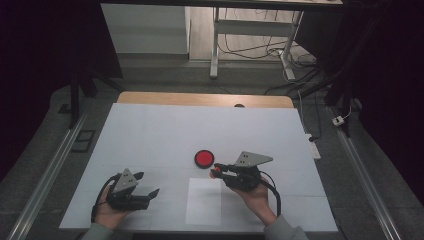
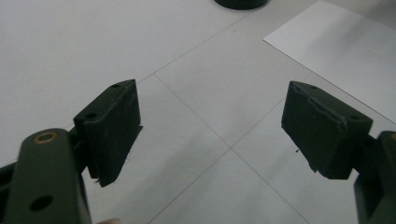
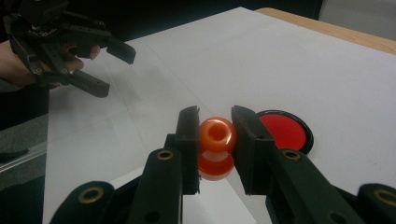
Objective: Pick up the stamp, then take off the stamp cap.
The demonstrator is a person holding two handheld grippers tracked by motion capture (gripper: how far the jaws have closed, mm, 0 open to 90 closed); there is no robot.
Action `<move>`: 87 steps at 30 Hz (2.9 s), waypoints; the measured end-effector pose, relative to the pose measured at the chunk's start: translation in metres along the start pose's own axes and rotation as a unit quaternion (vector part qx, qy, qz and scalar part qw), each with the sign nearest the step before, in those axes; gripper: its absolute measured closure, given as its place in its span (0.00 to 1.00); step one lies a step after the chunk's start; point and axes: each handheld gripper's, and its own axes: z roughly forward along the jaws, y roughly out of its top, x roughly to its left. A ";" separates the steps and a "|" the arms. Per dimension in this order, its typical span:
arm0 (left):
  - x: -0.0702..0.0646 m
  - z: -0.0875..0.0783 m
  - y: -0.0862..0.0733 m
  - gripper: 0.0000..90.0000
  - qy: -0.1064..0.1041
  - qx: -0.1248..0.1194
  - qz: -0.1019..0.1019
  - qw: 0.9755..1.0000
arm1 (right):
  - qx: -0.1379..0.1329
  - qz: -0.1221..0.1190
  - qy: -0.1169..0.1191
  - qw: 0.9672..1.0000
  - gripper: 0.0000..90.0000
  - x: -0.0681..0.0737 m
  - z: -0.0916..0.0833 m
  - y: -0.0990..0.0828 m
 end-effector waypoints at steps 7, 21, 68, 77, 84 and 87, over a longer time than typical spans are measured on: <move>0.000 0.002 0.002 0.22 -0.002 0.000 0.003 1.000 | 0.001 0.002 -0.004 1.000 0.80 -0.001 -0.002 -0.001; -0.003 0.008 0.014 0.22 -0.011 -0.008 0.011 1.000 | 0.000 0.005 -0.009 1.000 0.80 0.000 -0.006 -0.005; -0.051 0.054 0.086 0.25 -0.104 -0.017 0.070 0.992 | -0.012 0.014 -0.015 1.000 0.80 -0.004 -0.011 -0.005; -0.059 0.065 0.100 0.25 -0.121 -0.019 0.071 0.990 | -0.016 0.014 -0.015 1.000 0.80 -0.003 -0.011 -0.004; -0.060 0.077 0.100 0.25 -0.129 -0.013 0.077 0.989 | -0.013 0.012 -0.012 1.000 0.80 -0.002 -0.008 -0.004; -0.063 0.081 0.100 0.25 -0.133 -0.009 0.079 0.988 | -0.016 0.013 -0.008 1.000 0.80 -0.001 -0.007 -0.003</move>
